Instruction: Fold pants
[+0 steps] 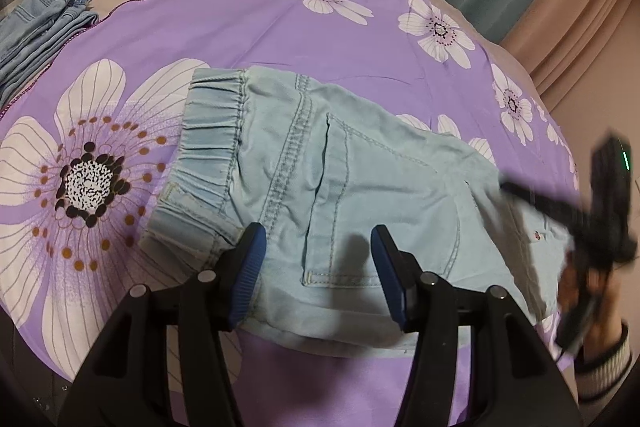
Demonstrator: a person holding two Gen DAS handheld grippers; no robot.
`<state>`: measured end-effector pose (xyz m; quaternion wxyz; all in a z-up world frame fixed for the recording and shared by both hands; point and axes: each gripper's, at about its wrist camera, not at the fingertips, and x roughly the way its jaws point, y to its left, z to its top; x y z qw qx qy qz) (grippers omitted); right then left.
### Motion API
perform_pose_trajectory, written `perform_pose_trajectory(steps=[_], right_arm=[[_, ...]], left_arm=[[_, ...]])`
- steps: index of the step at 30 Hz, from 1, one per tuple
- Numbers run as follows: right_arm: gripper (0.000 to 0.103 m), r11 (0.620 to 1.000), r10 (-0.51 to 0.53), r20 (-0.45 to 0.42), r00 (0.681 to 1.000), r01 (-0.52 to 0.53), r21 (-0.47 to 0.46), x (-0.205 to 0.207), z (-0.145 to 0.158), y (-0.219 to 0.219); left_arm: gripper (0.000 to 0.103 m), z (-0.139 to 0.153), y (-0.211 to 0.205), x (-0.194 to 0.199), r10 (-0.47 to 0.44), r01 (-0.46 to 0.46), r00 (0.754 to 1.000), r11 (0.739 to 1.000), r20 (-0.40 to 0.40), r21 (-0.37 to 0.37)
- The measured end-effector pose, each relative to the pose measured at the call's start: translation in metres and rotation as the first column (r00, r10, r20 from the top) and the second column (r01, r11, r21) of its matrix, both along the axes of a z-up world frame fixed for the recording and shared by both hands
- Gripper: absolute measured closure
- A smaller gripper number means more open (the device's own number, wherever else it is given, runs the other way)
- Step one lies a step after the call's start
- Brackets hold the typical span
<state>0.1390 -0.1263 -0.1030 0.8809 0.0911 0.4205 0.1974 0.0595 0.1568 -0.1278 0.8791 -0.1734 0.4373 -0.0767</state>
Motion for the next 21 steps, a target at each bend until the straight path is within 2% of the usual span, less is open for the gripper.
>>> perform_pose_trajectory(steps=[4, 6, 7, 10, 12, 14, 17, 21], right_arm=[[0.072, 0.985, 0.072, -0.055, 0.996, -0.079, -0.15, -0.065, -0.034, 0.004], [0.069, 0.979, 0.095, 0.005, 0.995, -0.093, -0.181, -0.096, -0.036, 0.004], [0.064, 0.977, 0.114, 0.01, 0.993, -0.11, -0.182, -0.11, -0.036, 0.0], [0.063, 0.991, 0.1, -0.025, 0.995, -0.102, -0.084, -0.131, -0.029, -0.029], [0.063, 0.999, 0.038, -0.037, 0.999, -0.039, -0.013, -0.136, -0.022, -0.058], [0.061, 0.997, -0.061, -0.011, 0.998, 0.062, 0.052, -0.142, -0.013, -0.095], [0.059, 0.973, -0.192, 0.005, 0.981, 0.189, 0.134, -0.14, -0.011, -0.13], [0.059, 0.92, -0.255, -0.047, 0.966, 0.257, 0.295, -0.13, -0.03, -0.151]], left_arm=[[0.048, 0.0, -0.004, 0.0, 0.011, -0.011, 1.0, 1.0, -0.005, 0.016], [0.048, 0.001, -0.006, 0.0, 0.019, -0.019, 1.0, 1.0, -0.022, 0.022], [0.048, 0.002, -0.007, 0.0, 0.023, -0.022, 0.999, 0.999, -0.029, 0.029], [0.048, 0.009, -0.014, -0.005, 0.033, -0.03, 0.999, 0.997, -0.042, 0.067], [0.048, 0.015, -0.022, -0.012, 0.024, -0.021, 0.999, 0.997, -0.032, 0.078], [0.048, 0.024, -0.037, -0.02, -0.009, 0.009, 1.0, 0.997, -0.008, 0.074], [0.046, 0.029, -0.068, -0.023, -0.094, 0.094, 0.996, 0.994, 0.004, 0.055], [0.046, 0.017, -0.117, -0.016, -0.208, 0.21, 0.977, 0.977, -0.036, 0.035]])
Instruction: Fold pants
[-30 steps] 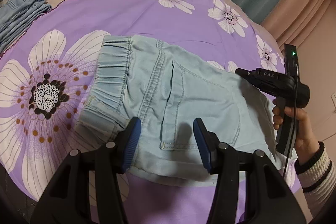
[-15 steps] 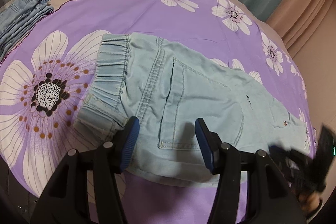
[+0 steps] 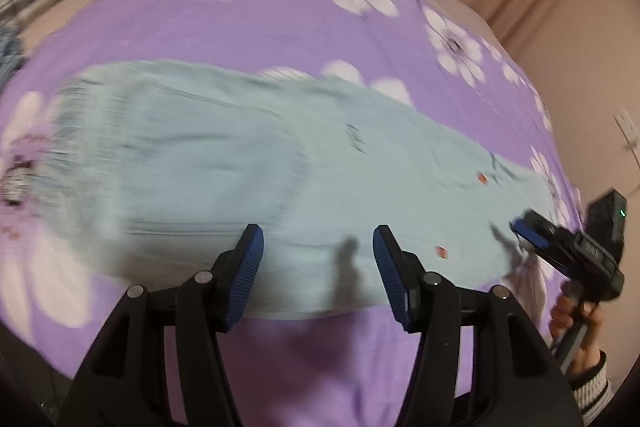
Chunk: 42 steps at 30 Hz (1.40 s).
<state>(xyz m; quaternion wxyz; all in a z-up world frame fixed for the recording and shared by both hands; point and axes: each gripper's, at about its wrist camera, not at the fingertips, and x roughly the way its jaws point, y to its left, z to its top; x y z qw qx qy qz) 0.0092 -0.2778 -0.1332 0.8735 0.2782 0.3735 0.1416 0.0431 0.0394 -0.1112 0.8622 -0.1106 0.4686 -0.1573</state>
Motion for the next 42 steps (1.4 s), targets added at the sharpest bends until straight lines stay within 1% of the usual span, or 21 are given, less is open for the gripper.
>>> perform_pose_trajectory(steps=[3, 5, 8, 11, 12, 13, 15, 16, 18, 20, 23, 26, 27, 29, 31, 34, 36, 38, 39, 40, 42], right_arm=[[0.059, 0.996, -0.034, -0.006, 0.999, 0.034, 0.077, 0.0, -0.012, -0.021], [0.059, 0.987, -0.098, -0.016, 0.995, 0.099, 0.126, -0.012, -0.017, -0.055], [0.059, 0.953, -0.228, -0.021, 0.973, 0.228, 0.202, -0.037, -0.025, -0.117], [0.059, 0.896, -0.345, -0.025, 0.938, 0.337, 0.289, -0.058, -0.032, -0.186], [0.059, 0.878, -0.389, -0.031, 0.921, 0.381, 0.288, -0.063, -0.031, -0.203], [0.059, 0.852, -0.45, -0.035, 0.893, 0.44, 0.284, -0.071, -0.028, -0.221], [0.059, 0.803, -0.527, -0.023, 0.849, 0.507, 0.313, -0.086, -0.018, -0.243], [0.056, 0.789, -0.558, -0.023, 0.83, 0.538, 0.297, -0.093, -0.012, -0.246], [0.056, 0.788, -0.57, 0.016, 0.822, 0.541, 0.296, -0.109, 0.0, -0.243], [0.056, 0.798, -0.544, 0.032, 0.839, 0.504, 0.331, -0.124, 0.002, -0.232], [0.056, 0.807, -0.515, -0.013, 0.857, 0.49, 0.33, -0.138, -0.009, -0.21], [0.056, 0.81, -0.481, -0.068, 0.874, 0.473, 0.346, -0.138, -0.029, -0.201], [0.056, 0.816, -0.47, -0.082, 0.879, 0.468, 0.34, -0.133, -0.033, -0.196], [0.056, 0.816, -0.483, -0.102, 0.87, 0.489, 0.307, -0.126, -0.038, -0.198], [0.056, 0.81, -0.504, -0.122, 0.855, 0.516, 0.278, -0.116, -0.038, -0.199], [0.056, 0.792, -0.54, -0.111, 0.834, 0.548, 0.27, -0.106, -0.04, -0.204], [0.057, 0.788, -0.556, -0.085, 0.827, 0.557, 0.262, -0.1, -0.04, -0.205], [0.066, 0.788, -0.575, -0.06, 0.816, 0.572, 0.229, -0.097, -0.038, -0.203], [0.078, 0.783, -0.584, -0.054, 0.81, 0.579, 0.225, -0.097, -0.038, -0.203], [0.093, 0.778, -0.591, -0.05, 0.805, 0.585, 0.228, -0.097, -0.037, -0.203], [0.094, 0.787, -0.593, -0.005, 0.805, 0.581, 0.206, -0.094, -0.026, -0.196]], left_arm=[[0.045, -0.017, -0.005, 0.008, 0.018, -0.018, 0.999, 1.0, -0.045, 0.001], [0.046, -0.023, -0.003, 0.012, 0.021, -0.022, 0.998, 1.0, -0.061, -0.003], [0.045, -0.021, -0.008, 0.009, 0.001, 0.001, 0.999, 0.999, -0.053, 0.043], [0.044, -0.021, -0.015, 0.009, -0.003, 0.008, 0.998, 0.996, -0.056, 0.09], [0.043, -0.021, -0.017, 0.009, 0.001, 0.005, 0.998, 0.995, -0.058, 0.102], [0.043, -0.021, -0.018, 0.009, 0.005, 0.002, 0.998, 0.994, -0.059, 0.111], [0.043, -0.02, -0.019, 0.009, 0.012, -0.004, 0.998, 0.991, -0.063, 0.132], [0.043, -0.018, -0.02, 0.008, 0.015, -0.006, 0.998, 0.99, -0.064, 0.139], [0.043, -0.011, -0.025, 0.006, 0.008, 0.0, 0.999, 0.991, -0.054, 0.136], [0.043, -0.005, -0.034, 0.006, -0.011, 0.016, 0.999, 0.993, -0.042, 0.118], [0.043, 0.007, -0.053, 0.005, -0.075, 0.076, 0.997, 0.994, -0.019, 0.08], [0.043, 0.01, -0.074, 0.011, -0.138, 0.138, 0.99, 0.99, -0.041, -0.011], [0.043, 0.008, -0.082, 0.015, -0.162, 0.158, 0.985, 0.985, -0.065, -0.073], [0.043, 0.004, -0.095, 0.02, -0.19, 0.174, 0.977, 0.973, -0.094, -0.149], [0.043, -0.002, -0.11, 0.024, -0.217, 0.19, 0.968, 0.961, -0.123, -0.201], [0.043, -0.017, -0.128, 0.031, -0.238, 0.193, 0.954, 0.953, -0.182, -0.236], [0.043, -0.026, -0.133, 0.035, -0.236, 0.186, 0.948, 0.955, -0.214, -0.23], [0.043, -0.028, -0.134, 0.035, -0.231, 0.18, 0.948, 0.956, -0.219, -0.231], [0.043, -0.027, -0.133, 0.036, -0.231, 0.178, 0.948, 0.955, -0.22, -0.237], [0.043, -0.026, -0.132, 0.037, -0.231, 0.173, 0.946, 0.953, -0.228, -0.247], [0.043, -0.024, -0.131, 0.04, -0.236, 0.164, 0.943, 0.944, -0.236, -0.287]])
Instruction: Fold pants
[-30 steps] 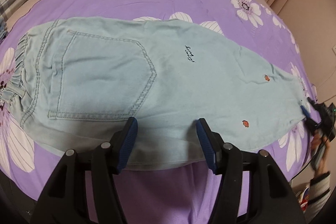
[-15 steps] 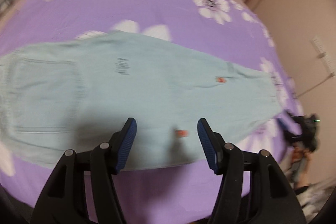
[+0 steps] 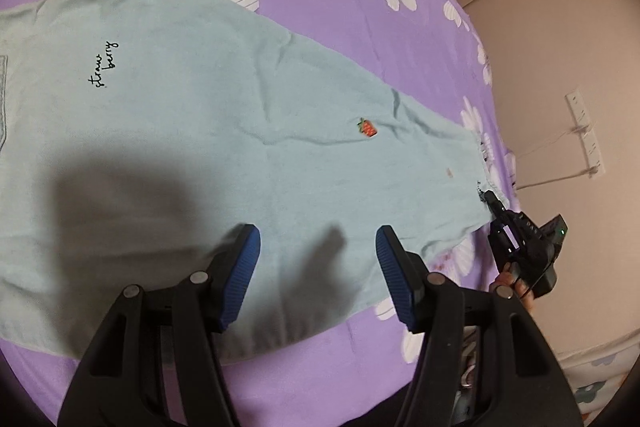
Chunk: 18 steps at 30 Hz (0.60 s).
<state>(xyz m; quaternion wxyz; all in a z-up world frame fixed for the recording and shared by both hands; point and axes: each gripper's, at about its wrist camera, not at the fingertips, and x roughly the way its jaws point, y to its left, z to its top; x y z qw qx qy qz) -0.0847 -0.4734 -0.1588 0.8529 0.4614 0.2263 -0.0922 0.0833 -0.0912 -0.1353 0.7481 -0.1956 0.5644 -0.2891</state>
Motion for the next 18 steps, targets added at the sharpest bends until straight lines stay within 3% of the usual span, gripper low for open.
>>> perform_pose_trajectory(steps=[3, 5, 7, 10, 14, 18], right_arm=[[0.094, 0.977, 0.056, 0.026, 0.998, -0.05, -0.206, 0.006, 0.036, 0.031], [0.094, 0.929, 0.13, 0.035, 0.991, -0.11, -0.354, 0.012, 0.058, 0.063], [0.094, 0.849, 0.203, 0.009, 0.979, -0.172, -0.499, 0.02, 0.075, 0.101], [0.094, 0.724, 0.304, -0.037, 0.952, -0.256, -0.64, 0.029, 0.081, 0.154], [0.094, 0.592, 0.39, -0.122, 0.913, -0.351, -0.726, 0.044, 0.068, 0.211], [0.094, 0.521, 0.459, -0.191, 0.868, -0.437, -0.733, 0.056, 0.049, 0.246]], left_arm=[[0.043, 0.007, -0.005, 0.003, -0.005, 0.003, 1.0, 0.995, -0.02, -0.099], [0.043, 0.014, -0.015, 0.004, -0.023, 0.018, 0.999, 0.985, -0.028, -0.174], [0.036, 0.019, -0.027, 0.005, -0.042, 0.033, 0.998, 0.971, -0.035, -0.237], [0.031, 0.027, -0.038, 0.008, -0.047, 0.021, 0.997, 0.94, -0.069, -0.34], [0.031, 0.03, -0.041, 0.011, -0.029, -0.002, 0.997, 0.92, -0.073, -0.392], [0.032, 0.003, -0.045, 0.018, -0.038, -0.037, 0.984, 0.915, -0.176, -0.401]])
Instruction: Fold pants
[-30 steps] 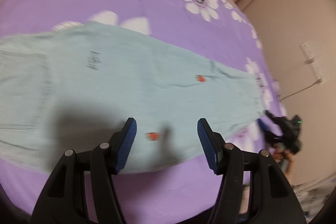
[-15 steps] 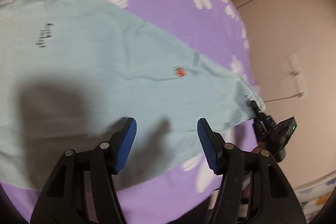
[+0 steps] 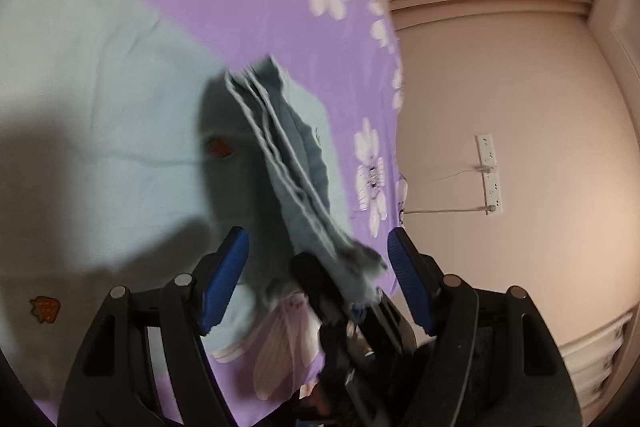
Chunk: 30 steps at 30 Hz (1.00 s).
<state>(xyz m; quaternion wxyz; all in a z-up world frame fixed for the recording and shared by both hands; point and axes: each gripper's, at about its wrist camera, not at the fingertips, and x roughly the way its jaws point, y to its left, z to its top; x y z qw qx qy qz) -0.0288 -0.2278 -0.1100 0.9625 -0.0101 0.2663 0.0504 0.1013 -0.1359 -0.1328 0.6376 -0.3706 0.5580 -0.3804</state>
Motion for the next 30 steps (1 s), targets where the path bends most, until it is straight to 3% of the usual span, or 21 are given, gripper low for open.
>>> perform_pose_trajectory(steps=[3, 5, 7, 10, 16, 20, 21, 22, 24, 26, 28, 30], right_arm=[[0.094, 0.998, 0.031, -0.011, 0.999, -0.032, -0.055, 0.002, -0.009, 0.019], [0.094, 0.996, 0.048, -0.015, 0.999, -0.049, -0.076, 0.002, -0.011, 0.027], [0.094, 0.994, 0.074, -0.021, 0.997, -0.075, -0.084, 0.002, -0.013, 0.035], [0.094, 0.985, 0.118, -0.005, 0.993, -0.118, -0.127, 0.006, -0.011, 0.051], [0.094, 0.968, 0.219, -0.01, 0.976, -0.219, -0.122, 0.019, -0.008, 0.082], [0.094, 0.956, 0.275, -0.075, 0.959, -0.28, -0.083, 0.031, -0.025, 0.1], [0.093, 0.955, 0.28, -0.099, 0.955, -0.288, -0.073, 0.034, -0.03, 0.102], [0.088, 0.955, 0.28, -0.132, 0.951, -0.29, -0.066, 0.039, -0.035, 0.104], [0.081, 0.956, 0.279, -0.193, 0.941, -0.291, -0.037, 0.045, -0.041, 0.101], [0.075, 0.953, 0.298, -0.204, 0.932, -0.302, 0.014, 0.043, -0.035, 0.092], [0.067, 0.949, 0.314, -0.21, 0.926, -0.307, 0.069, 0.038, -0.025, 0.078], [0.062, 0.94, 0.329, -0.179, 0.927, -0.304, 0.156, 0.03, -0.01, 0.055]], left_arm=[[0.035, -0.012, 0.004, 0.002, 0.006, -0.007, 0.999, 1.0, -0.05, -0.026], [0.051, -0.009, 0.012, 0.006, 0.03, -0.03, 0.999, 1.0, -0.021, -0.002], [0.075, -0.002, 0.023, 0.009, 0.054, -0.055, 0.998, 0.998, 0.02, 0.019], [0.088, 0.009, 0.039, 0.01, 0.068, -0.075, 0.993, 0.995, 0.097, 0.068], [0.088, 0.016, 0.077, 0.009, 0.13, -0.181, 0.966, 0.957, 0.223, 0.226], [0.088, -0.004, 0.096, 0.004, 0.139, -0.212, 0.964, 0.915, 0.225, 0.343], [0.087, -0.011, 0.099, 0.004, 0.143, -0.226, 0.964, 0.888, 0.225, 0.401], [0.085, -0.017, 0.104, 0.003, 0.148, -0.229, 0.965, 0.88, 0.217, 0.417], [0.084, -0.019, 0.117, 0.0, 0.164, -0.231, 0.966, 0.893, 0.198, 0.386], [0.077, -0.011, 0.123, -0.002, 0.159, -0.242, 0.961, 0.879, 0.226, 0.41], [0.06, -0.002, 0.128, -0.007, 0.154, -0.256, 0.953, 0.869, 0.259, 0.424], [0.058, 0.009, 0.132, -0.013, 0.152, -0.263, 0.946, 0.876, 0.287, 0.403]])
